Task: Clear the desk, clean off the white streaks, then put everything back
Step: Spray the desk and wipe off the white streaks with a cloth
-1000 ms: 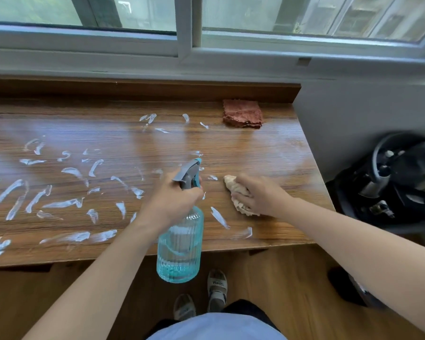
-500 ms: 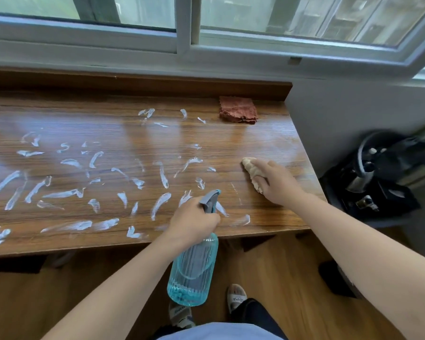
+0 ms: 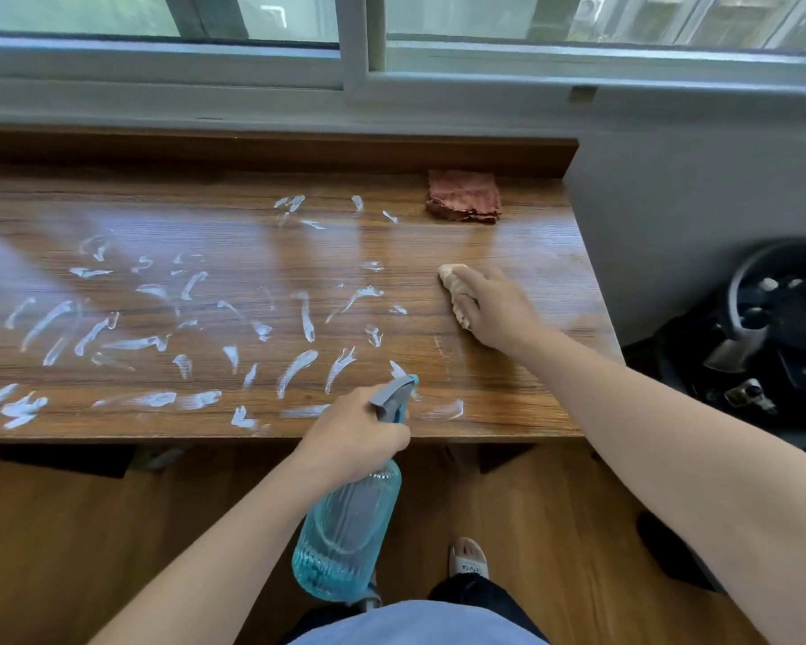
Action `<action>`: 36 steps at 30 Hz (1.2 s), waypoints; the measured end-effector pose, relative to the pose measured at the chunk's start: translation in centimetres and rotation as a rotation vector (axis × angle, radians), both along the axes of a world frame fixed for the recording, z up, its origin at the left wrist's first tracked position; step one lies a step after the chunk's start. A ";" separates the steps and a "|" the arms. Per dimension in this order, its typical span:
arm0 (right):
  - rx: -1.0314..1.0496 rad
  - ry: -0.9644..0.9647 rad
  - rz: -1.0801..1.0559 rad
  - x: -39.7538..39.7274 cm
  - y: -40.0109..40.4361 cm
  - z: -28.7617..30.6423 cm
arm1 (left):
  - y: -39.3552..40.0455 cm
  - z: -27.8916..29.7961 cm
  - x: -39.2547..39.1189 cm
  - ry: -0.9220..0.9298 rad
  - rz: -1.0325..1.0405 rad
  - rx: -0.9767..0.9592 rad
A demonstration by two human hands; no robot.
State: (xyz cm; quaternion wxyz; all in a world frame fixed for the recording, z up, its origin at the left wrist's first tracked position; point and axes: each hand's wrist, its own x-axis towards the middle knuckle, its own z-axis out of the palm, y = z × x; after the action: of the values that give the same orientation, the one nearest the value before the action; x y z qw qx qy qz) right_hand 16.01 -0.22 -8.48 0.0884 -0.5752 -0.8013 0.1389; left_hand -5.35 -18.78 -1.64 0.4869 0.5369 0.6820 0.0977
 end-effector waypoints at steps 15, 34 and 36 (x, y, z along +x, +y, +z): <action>0.080 -0.014 0.126 0.2 -4.6 0.0 | 0.2 1.0 -2.4 -0.111 0.310 0.168; -0.036 -0.041 0.032 -2.3 -13.9 1.3 | 0.6 0.5 -3.6 -0.132 0.287 0.167; -0.020 -0.021 0.208 -3.3 -15.9 0.6 | 1.0 0.5 -3.6 -0.157 0.276 0.162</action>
State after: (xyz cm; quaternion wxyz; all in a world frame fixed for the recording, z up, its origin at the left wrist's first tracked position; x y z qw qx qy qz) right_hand 12.73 -16.12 -7.89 0.0593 -0.4912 -0.8561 0.1490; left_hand -8.96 -17.77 -1.11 0.4758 0.4663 0.6991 0.2596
